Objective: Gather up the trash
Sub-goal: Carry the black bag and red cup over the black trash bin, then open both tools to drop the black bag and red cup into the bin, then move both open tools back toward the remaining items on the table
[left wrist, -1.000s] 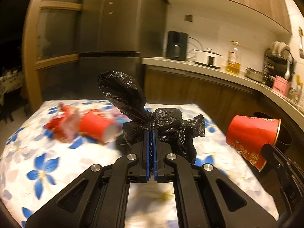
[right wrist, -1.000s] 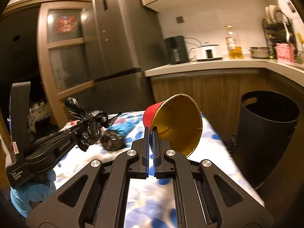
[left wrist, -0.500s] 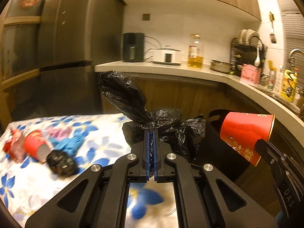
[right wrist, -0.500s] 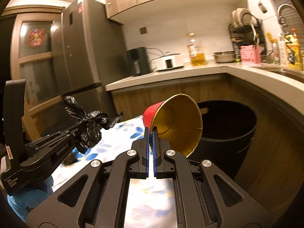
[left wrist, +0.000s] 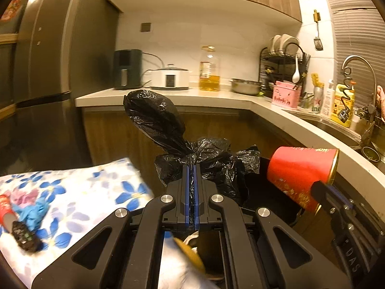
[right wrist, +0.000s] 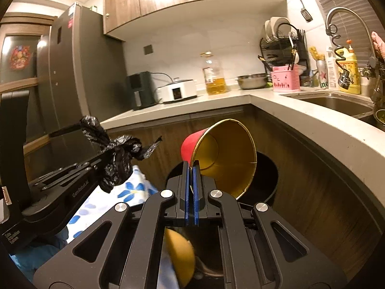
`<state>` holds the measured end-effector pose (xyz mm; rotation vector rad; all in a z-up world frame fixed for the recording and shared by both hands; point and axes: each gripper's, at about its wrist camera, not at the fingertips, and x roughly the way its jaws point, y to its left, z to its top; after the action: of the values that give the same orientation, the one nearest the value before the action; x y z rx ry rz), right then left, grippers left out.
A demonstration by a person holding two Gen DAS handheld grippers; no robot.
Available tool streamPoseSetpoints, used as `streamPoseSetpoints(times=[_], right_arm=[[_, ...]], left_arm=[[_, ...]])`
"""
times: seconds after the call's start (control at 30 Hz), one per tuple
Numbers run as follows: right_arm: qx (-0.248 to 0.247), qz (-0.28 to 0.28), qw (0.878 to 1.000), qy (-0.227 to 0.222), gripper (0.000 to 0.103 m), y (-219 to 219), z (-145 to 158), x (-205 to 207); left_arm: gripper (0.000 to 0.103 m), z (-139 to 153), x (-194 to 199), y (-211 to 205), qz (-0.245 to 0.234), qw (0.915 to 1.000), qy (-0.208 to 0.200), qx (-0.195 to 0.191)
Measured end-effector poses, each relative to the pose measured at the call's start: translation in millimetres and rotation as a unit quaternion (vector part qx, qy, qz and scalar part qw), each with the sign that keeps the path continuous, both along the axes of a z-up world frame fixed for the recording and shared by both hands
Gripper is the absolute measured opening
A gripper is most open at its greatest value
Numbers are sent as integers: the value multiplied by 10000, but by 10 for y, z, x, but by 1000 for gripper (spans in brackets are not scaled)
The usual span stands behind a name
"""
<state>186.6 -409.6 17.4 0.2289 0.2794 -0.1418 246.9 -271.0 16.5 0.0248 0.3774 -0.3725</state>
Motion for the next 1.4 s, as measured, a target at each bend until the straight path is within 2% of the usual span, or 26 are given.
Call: streamPoseSetpoints(times=[0.3,0.6,0.83,0.9,0.97,1.0,1.1,1.17,1.23,1.4], right_arm=[[-15,-144,9997,176,3,-255,-78,255],[52,-142,9993,335,3,-345,-167,439],[145,-124,9986,500,5,-382,-233,524],[167,-140,9983,543,5,-387,-249,534],[176,-158,9980,589,6,-388,-263,541],[169,-155,9979,600,7,-386,-270,539],[174,-210,9976,639,17,-393,-286,519],[204,-248,9973,661,34,-395,-300,492],[194,-265,9972,675,42,-380,-307,460],[68,-370,9959,821,54,-290,-328,376]], left_arm=[[3,-153,273,-406,-384,9993,6,17],[5,-295,418,-556,-672,9976,160,94],[19,-353,461,-580,-716,9970,198,217],[25,-359,480,-572,-682,9972,241,205],[41,-361,487,-551,-672,9973,254,168],[42,-357,484,-544,-678,9973,232,156],[46,-359,477,-541,-683,9972,223,200],[57,-361,470,-504,-605,9978,226,174],[60,-365,455,-446,-510,9983,243,149],[75,-366,350,-249,-171,9993,151,284]])
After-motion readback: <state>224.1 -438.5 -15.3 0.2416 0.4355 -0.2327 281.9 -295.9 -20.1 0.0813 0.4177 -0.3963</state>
